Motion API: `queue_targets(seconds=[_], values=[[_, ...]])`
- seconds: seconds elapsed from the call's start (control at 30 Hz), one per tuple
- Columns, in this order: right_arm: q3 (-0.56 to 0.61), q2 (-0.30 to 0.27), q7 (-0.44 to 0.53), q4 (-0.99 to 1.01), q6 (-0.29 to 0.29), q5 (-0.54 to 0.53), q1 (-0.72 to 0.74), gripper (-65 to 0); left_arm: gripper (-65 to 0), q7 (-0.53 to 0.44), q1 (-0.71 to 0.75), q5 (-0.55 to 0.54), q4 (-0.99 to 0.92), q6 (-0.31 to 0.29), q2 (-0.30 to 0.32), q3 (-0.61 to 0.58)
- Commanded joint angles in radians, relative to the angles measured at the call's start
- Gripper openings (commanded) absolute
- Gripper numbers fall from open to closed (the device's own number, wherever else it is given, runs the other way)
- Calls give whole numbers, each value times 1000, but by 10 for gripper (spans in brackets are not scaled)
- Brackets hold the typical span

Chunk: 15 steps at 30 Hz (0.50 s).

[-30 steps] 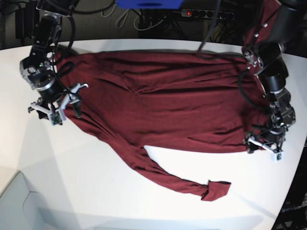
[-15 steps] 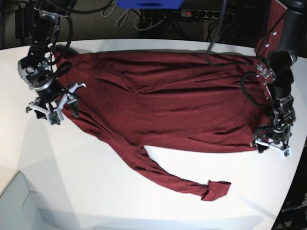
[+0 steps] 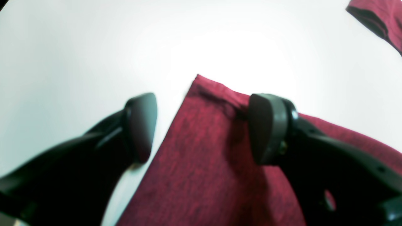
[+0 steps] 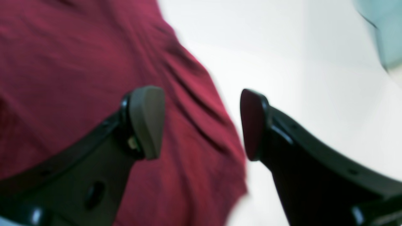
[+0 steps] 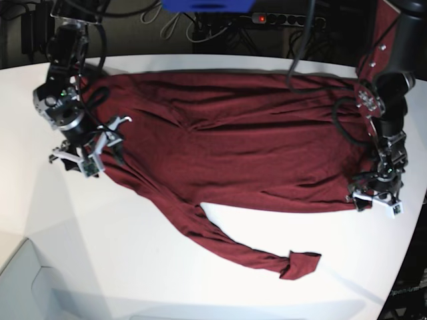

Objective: Layout the t-shirt on the table in an organized manner, then fold the t-shirt properly

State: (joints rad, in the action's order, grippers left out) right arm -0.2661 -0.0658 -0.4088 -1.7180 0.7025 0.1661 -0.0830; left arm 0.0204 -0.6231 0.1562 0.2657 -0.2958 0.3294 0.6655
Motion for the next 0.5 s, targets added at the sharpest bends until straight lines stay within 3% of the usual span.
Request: queue_targets(seconds=[0.0, 0.07, 0.13, 0.27, 0.37, 0.47], values=[[17, -6, 18, -15, -4, -13, 30, -266, -217, 43, -2, 1, -1, -4, 3, 0], [54, -2, 17, 5, -4, -13, 50, -266, -251, 45, -1, 1, -1, -4, -6, 0], [95, 11, 17, 46, -4, -13, 98, -266, -352, 45, 16, 1, 5, -9, -11, 0], [132, 42, 15, 171, -4, -12, 193, -266, -646, 43, 26, 1, 10, -7, -14, 0], [146, 60, 15, 289, -4, -12, 266, -266, -623, 49, 27, 1, 10, -12, -14, 0], [146, 67, 17, 402, -4, -12, 338, -266, -650, 51, 27, 1, 10, -12, -14, 0]])
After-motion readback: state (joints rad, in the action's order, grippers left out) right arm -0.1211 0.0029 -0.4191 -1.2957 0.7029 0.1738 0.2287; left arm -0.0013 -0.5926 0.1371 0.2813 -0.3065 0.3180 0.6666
